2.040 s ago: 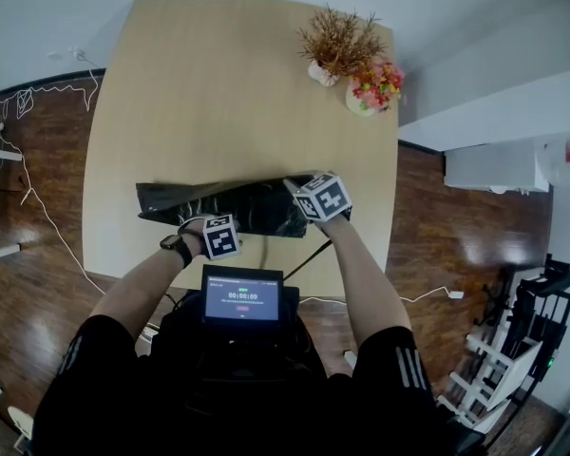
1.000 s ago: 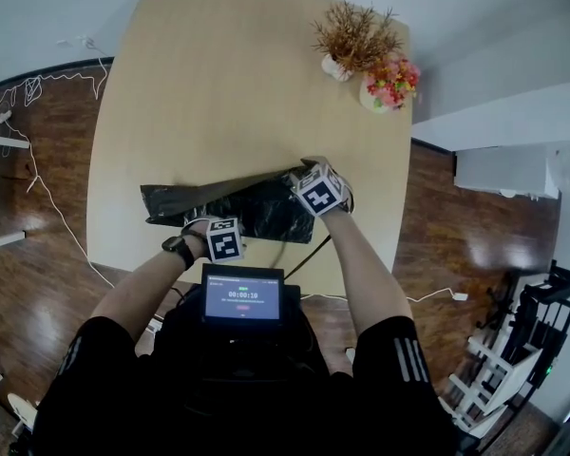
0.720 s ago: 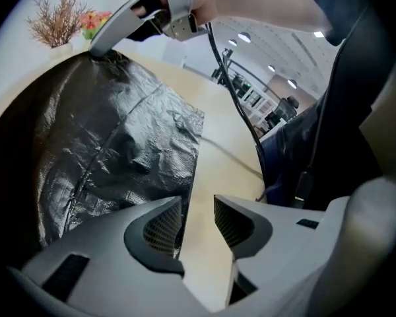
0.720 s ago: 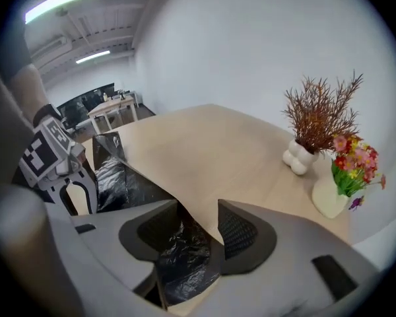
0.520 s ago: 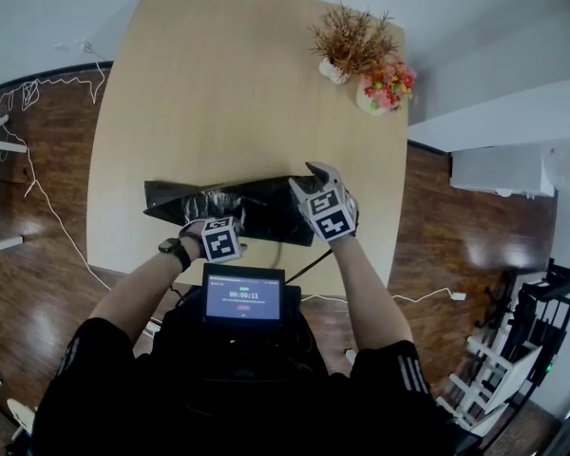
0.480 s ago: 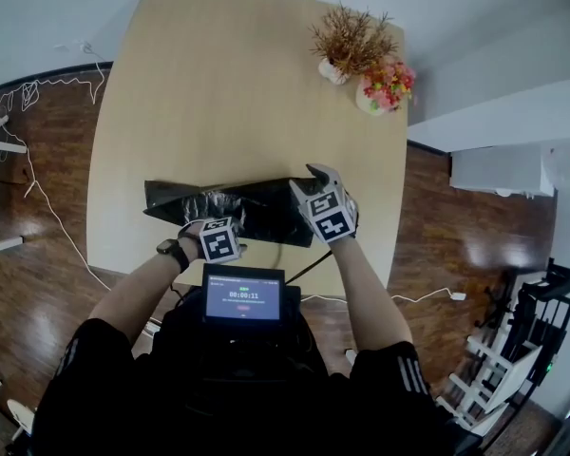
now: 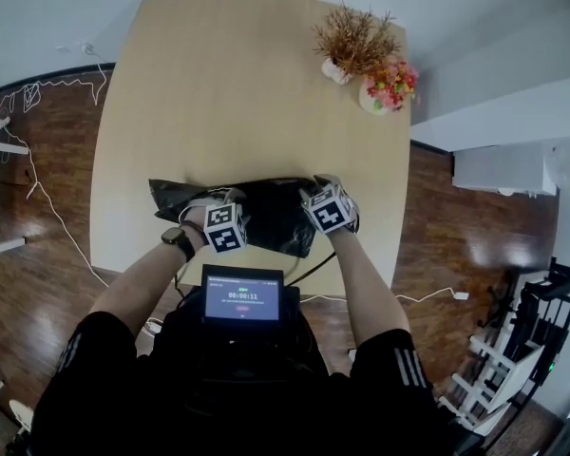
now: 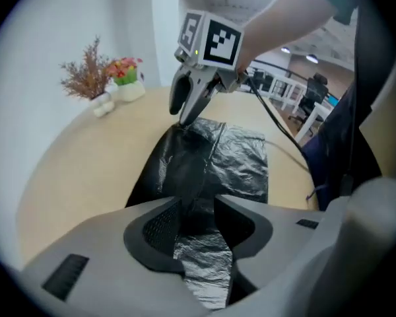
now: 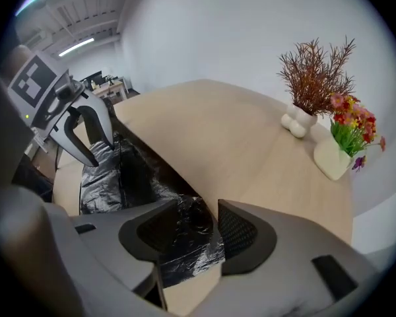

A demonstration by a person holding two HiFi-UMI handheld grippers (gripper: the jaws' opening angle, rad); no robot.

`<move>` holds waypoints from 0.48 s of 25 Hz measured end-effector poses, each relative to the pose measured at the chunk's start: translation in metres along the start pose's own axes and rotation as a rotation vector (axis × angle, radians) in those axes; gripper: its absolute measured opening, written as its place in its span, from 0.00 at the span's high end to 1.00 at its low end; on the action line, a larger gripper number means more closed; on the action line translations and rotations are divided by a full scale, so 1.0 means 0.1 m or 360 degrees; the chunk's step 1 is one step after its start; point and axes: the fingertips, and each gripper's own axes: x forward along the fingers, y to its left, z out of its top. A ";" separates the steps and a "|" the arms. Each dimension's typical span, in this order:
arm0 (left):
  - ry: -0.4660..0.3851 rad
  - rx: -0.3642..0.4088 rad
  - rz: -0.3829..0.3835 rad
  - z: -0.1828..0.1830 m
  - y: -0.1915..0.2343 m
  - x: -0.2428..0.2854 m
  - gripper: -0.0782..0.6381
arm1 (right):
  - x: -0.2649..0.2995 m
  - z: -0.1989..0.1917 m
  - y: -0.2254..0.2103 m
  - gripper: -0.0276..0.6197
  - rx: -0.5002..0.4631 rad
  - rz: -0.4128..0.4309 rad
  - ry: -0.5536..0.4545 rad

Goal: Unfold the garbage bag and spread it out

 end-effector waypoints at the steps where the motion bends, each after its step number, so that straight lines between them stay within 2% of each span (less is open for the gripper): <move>1: 0.0042 0.0049 0.0003 -0.03 0.03 0.10 0.66 | 0.03 -0.03 0.01 0.62 0.0007 0.0004 0.0018; 4: 0.0130 0.0090 -0.0037 -0.09 0.07 0.28 0.66 | 0.05 -0.08 0.03 0.62 0.0022 0.0002 0.0042; 9: 0.0104 -0.0075 -0.0147 -0.10 0.09 0.34 0.65 | -0.11 0.13 0.14 0.62 0.0016 0.0022 -0.0089; 12: 0.0101 -0.0076 -0.0157 -0.11 0.09 0.34 0.65 | -0.25 0.32 0.38 0.62 -0.0050 0.0115 -0.0183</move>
